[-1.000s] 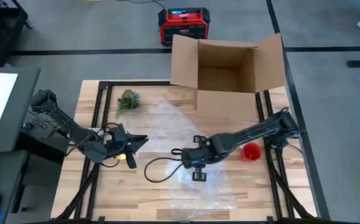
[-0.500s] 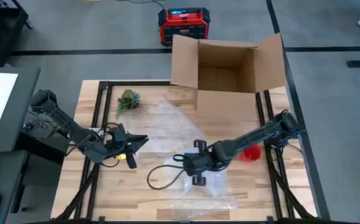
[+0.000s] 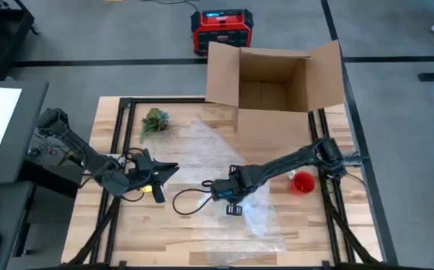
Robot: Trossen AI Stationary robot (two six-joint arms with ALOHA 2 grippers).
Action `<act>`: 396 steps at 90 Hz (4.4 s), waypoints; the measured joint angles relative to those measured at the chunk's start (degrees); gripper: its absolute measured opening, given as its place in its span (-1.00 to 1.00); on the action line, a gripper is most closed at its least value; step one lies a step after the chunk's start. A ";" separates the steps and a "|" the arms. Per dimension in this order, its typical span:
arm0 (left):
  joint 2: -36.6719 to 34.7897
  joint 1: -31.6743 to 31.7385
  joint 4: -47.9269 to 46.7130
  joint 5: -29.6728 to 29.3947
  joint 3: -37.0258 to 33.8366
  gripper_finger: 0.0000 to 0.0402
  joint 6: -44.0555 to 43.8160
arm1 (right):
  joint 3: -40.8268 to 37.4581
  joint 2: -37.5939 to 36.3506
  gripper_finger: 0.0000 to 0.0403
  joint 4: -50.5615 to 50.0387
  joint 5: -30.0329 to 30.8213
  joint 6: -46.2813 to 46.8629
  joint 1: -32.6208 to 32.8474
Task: Wrap mug
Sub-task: Wrap the blue patterned mug with the transparent bubble wrap
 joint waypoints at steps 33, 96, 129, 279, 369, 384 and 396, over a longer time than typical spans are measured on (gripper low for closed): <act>-0.01 0.00 -0.34 0.00 0.00 -0.76 0.00 | 1.33 -14.31 -1.00 -8.18 5.16 4.88 8.90; -0.02 0.02 -0.94 1.16 0.00 -0.76 -0.23 | -36.91 -23.55 -1.00 22.99 11.08 29.76 25.54; 0.00 0.33 -1.13 1.12 0.00 -0.76 -0.25 | -39.47 -22.17 -1.00 41.90 11.32 12.53 16.99; 24.73 11.40 8.51 28.17 11.99 -1.00 21.11 | -34.24 -18.56 -1.00 43.07 7.04 0.09 6.62; 34.21 19.02 5.58 46.57 18.85 -1.00 16.62 | -34.24 -18.52 -1.00 38.82 5.30 8.63 2.48; 34.21 18.97 -3.68 43.79 21.77 -1.00 14.01 | -34.24 -18.55 -1.00 38.47 0.29 9.63 -0.13; 34.21 19.02 -6.58 43.08 21.88 -1.00 12.94 | -34.24 -18.56 -1.00 37.26 -0.07 10.43 -2.00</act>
